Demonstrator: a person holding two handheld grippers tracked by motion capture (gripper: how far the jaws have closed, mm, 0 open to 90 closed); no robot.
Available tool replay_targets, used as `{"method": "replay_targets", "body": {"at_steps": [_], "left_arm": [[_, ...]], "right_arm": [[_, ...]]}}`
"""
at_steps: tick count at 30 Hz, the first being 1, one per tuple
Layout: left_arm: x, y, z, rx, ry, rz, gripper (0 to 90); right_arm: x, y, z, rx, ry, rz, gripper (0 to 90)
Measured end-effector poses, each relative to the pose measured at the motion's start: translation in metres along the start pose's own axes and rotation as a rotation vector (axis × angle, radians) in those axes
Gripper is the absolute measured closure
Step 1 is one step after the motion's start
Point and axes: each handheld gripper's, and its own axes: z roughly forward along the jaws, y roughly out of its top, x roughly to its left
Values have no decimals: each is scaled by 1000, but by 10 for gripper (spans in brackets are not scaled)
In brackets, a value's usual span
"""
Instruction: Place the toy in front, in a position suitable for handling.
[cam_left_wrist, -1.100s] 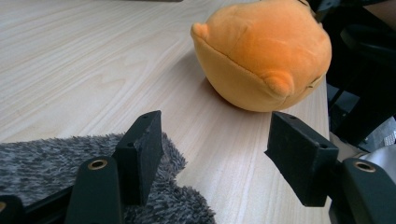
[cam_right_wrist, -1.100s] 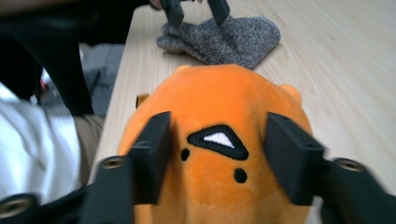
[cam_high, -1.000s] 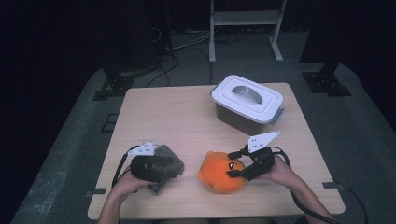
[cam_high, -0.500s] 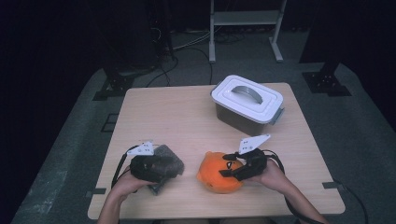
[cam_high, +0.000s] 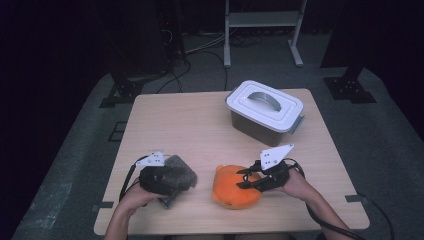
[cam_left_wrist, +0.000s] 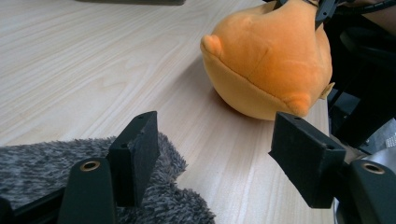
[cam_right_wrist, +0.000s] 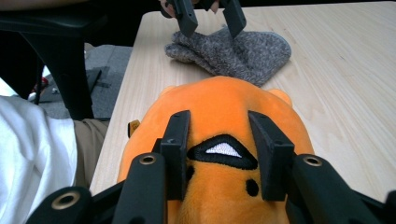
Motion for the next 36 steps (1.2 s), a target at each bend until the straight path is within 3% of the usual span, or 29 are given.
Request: {"method": "replay_targets", "body": {"at_steps": [2, 6, 12, 17, 36], "left_arm": [[0, 0, 0, 0, 1, 0, 307], [0, -1, 0, -5, 1, -5, 288], [-2, 2, 0, -15, -1, 2, 279], [0, 1, -1, -17, 8, -3, 266], [0, 1, -2, -16, 29, 3, 210]], "right_arm": [[-1, -5, 2, -8, -3, 14, 563], [-5, -9, -4, -42, -3, 101, 383], [-5, -5, -14, -59, -13, 147, 300], [-8, -1, -28, -78, -52, 167, 286], [-32, 9, -66, -38, -205, 200, 248]]}}
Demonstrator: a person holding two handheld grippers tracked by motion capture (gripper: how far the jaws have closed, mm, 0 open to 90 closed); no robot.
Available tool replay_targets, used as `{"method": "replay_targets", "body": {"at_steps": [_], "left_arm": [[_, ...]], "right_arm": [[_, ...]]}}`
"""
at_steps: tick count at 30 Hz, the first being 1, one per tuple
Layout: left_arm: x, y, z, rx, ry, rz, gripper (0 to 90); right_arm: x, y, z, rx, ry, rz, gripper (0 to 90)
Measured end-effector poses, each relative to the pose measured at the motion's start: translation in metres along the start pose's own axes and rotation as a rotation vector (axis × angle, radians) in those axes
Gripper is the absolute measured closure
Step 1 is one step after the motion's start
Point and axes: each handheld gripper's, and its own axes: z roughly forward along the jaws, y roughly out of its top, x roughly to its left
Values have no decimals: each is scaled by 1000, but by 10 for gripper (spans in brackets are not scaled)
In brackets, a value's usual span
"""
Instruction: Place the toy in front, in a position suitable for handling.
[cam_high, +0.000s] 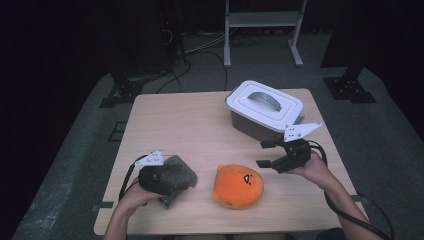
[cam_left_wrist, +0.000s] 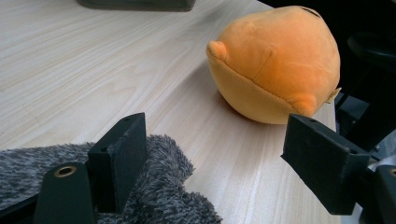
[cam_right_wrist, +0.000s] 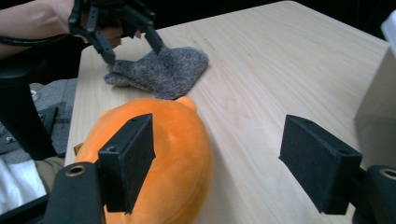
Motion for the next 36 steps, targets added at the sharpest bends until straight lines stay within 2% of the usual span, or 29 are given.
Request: {"method": "replay_targets", "body": {"at_steps": [8, 14, 27, 32, 36], "left_arm": [[1, -1, -1, -1, 6, 0, 195], [0, -1, -1, 2, 7, 0, 191], [-1, -1, 1, 6, 7, 1, 186], [-2, 1, 0, -6, 2, 3, 185], [-2, 0, 2, 4, -4, 8, 185]], "right_arm": [[-12, 9, -7, -1, -44, 13, 222], [-18, 14, -10, 6, -64, 6, 222], [-29, 23, -17, 22, -97, 2, 222], [-31, 26, -18, 23, -99, -4, 222], [-33, 27, -16, 27, -102, -5, 222]]}}
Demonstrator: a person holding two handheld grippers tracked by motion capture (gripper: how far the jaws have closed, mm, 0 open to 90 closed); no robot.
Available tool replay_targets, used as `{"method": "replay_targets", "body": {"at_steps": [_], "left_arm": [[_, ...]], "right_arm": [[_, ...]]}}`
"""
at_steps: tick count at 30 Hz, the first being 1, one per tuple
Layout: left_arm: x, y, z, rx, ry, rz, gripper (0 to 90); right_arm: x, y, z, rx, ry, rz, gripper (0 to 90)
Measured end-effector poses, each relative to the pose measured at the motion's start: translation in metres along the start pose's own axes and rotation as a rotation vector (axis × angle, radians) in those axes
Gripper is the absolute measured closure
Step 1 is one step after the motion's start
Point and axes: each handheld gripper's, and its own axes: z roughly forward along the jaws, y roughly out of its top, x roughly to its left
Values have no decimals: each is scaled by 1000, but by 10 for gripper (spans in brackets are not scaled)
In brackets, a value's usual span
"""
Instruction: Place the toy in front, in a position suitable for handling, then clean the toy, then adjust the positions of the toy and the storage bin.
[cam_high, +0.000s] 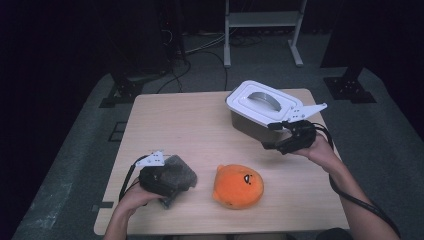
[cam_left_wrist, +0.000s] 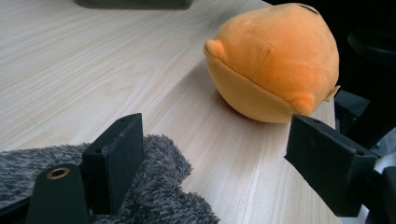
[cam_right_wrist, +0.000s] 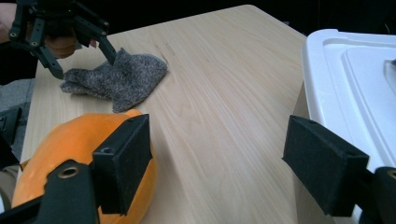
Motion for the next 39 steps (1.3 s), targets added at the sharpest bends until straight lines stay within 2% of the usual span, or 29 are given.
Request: {"method": "replay_targets", "body": {"at_steps": [21, 39], "left_arm": [[2, -1, -9, -19, 8, 6, 172], [0, 2, -8, -27, 10, 8, 131]], "right_arm": [[-21, 31, 12, 1, -22, -16, 222], [-39, 43, 5, 0, -59, -15, 222]]}}
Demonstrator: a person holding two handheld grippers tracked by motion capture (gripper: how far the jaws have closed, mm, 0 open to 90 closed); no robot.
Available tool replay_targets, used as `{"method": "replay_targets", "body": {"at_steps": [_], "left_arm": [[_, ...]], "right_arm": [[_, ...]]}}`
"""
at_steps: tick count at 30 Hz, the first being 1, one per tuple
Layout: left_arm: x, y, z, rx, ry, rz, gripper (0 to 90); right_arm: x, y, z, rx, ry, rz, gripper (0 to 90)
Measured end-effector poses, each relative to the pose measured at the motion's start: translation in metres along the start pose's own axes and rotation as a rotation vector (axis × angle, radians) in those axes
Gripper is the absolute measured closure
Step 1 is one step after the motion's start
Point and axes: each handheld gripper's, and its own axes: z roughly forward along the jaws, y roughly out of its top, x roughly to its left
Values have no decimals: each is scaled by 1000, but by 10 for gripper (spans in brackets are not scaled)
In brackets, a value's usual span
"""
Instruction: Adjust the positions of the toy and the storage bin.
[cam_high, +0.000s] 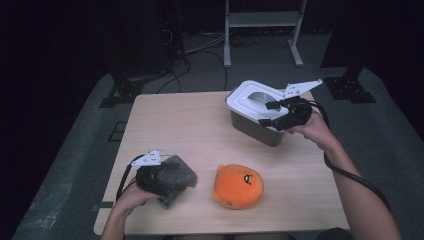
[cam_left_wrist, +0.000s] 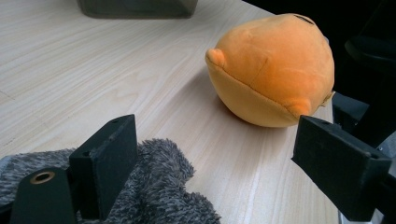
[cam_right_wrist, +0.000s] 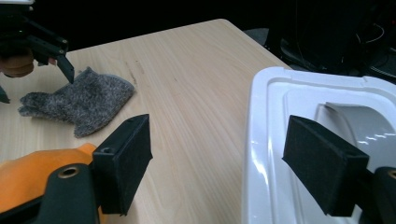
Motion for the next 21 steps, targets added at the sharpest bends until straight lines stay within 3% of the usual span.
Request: {"method": "replay_targets", "body": {"at_steps": [21], "left_arm": [[0, -1, 1, 0, 3, -5, 111]], "right_arm": [[-25, 7, -2, 11, -46, 7, 218]]}}
